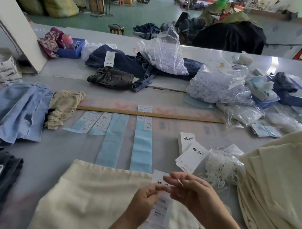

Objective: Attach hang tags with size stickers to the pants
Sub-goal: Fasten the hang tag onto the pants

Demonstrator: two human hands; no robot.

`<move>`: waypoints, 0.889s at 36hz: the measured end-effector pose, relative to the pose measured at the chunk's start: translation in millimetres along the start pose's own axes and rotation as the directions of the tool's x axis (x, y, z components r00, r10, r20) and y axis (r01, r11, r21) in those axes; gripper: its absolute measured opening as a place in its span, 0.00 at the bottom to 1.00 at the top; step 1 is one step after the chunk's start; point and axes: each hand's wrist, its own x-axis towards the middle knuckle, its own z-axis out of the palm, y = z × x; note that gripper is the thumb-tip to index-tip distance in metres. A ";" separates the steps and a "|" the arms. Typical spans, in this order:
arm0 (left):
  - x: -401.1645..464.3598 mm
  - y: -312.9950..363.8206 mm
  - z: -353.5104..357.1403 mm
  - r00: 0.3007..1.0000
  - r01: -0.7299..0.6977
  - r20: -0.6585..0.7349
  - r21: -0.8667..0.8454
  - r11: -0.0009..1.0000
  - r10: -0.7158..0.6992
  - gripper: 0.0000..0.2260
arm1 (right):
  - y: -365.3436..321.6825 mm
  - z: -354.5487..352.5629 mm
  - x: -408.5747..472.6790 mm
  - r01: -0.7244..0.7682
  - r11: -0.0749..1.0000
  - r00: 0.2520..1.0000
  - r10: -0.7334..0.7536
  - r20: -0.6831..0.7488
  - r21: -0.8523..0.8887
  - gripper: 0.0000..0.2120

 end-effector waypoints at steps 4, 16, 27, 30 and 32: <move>-12.1 4.7 -13.3 0.991 -0.087 -0.108 -0.026 0.996 0.084 0.21 | 12.1 7.8 5.2 0.042 0.991 0.994 -0.054 -0.094 -0.128 0.13; -43.2 25.1 -41.2 0.938 -0.341 -0.012 0.120 0.932 0.345 0.15 | 30.4 15.0 20.4 0.265 0.419 0.898 -0.434 0.065 -0.868 0.13; -42.8 24.2 -40.7 0.946 -0.322 0.032 0.197 0.926 0.322 0.14 | 32.4 23.7 17.6 0.332 0.509 0.896 -0.434 0.096 -0.794 0.22; -42.6 22.9 -39.2 0.936 -0.350 0.054 0.204 0.914 0.347 0.14 | 32.1 23.5 16.2 0.321 0.503 0.903 -0.417 0.100 -0.802 0.23; -42.6 23.5 -38.0 0.925 -0.378 0.060 0.228 0.897 0.374 0.15 | 30.9 22.2 13.5 0.333 0.510 0.912 -0.386 0.135 -0.793 0.23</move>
